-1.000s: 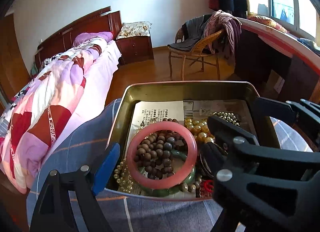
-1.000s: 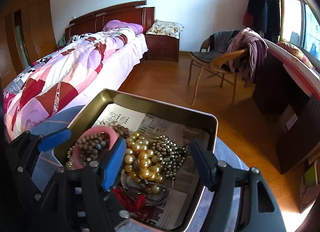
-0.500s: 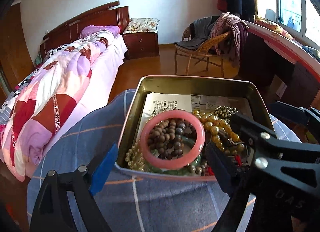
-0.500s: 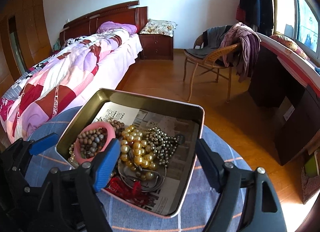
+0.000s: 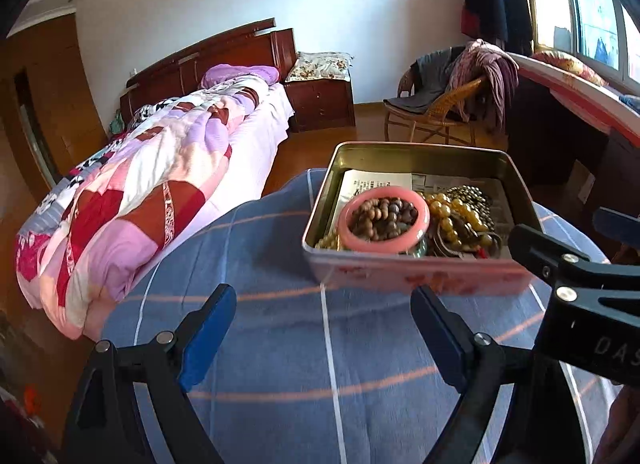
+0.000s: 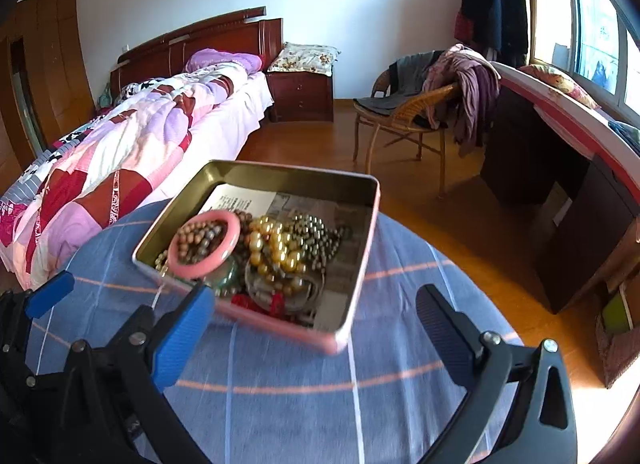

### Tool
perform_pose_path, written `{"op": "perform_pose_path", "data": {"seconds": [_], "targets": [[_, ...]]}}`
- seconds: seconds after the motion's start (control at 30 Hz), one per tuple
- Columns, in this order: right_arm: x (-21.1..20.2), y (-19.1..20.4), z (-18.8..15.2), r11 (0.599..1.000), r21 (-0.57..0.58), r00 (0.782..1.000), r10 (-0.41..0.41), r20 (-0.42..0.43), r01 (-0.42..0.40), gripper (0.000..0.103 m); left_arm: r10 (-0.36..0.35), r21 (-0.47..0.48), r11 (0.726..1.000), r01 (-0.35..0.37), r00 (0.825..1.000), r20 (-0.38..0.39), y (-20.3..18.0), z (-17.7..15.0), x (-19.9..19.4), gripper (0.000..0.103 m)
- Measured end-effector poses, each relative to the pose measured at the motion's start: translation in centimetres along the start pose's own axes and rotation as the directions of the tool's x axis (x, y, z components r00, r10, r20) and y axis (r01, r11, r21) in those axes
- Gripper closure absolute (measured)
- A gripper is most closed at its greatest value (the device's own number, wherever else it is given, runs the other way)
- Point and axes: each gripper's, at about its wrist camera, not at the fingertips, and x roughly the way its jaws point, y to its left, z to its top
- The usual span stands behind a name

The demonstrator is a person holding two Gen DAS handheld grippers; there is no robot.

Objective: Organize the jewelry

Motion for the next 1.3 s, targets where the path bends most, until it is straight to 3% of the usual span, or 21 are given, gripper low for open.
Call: {"op": "perform_pose_path", "data": {"seconds": [0.3, 0.73, 0.97, 1.1, 1.3], "targets": [[-4.5, 1.2, -2.8, 1.0, -0.001, 0.999, 0.003, 0.033, -0.003, 0.0, -0.01, -0.091, 0.996, 0.012, 0.999, 0.03, 1.5, -3.5, -6.0, 0.014], [-13.1, 3.3, -7.0, 0.998, -0.066, 0.984, -0.011, 0.178, 0.023, 0.0, 0.048, -0.129, 0.991, -0.031, 0.991, 0.128, 2.4, -9.3, -16.0, 0.014], [-16.8, 3.8, -8.1, 0.997, -0.074, 0.967, 0.026, 0.253, -0.008, 0.0, 0.067, -0.146, 0.988, -0.041, 0.981, 0.18, 2.7, -10.0, -20.1, 0.014], [-18.6, 4.0, -8.5, 0.997, -0.082, 0.954, 0.03, 0.299, -0.006, 0.0, 0.101, -0.13, 0.989, -0.072, 0.967, 0.235, 2.2, -10.1, -22.7, 0.014], [-21.2, 4.0, -8.8, 0.996, -0.087, 0.931, 0.028, 0.363, 0.004, 0.0, 0.092, -0.157, 0.986, -0.05, 0.958, 0.273, 2.4, -9.9, -25.1, 0.014]]}}
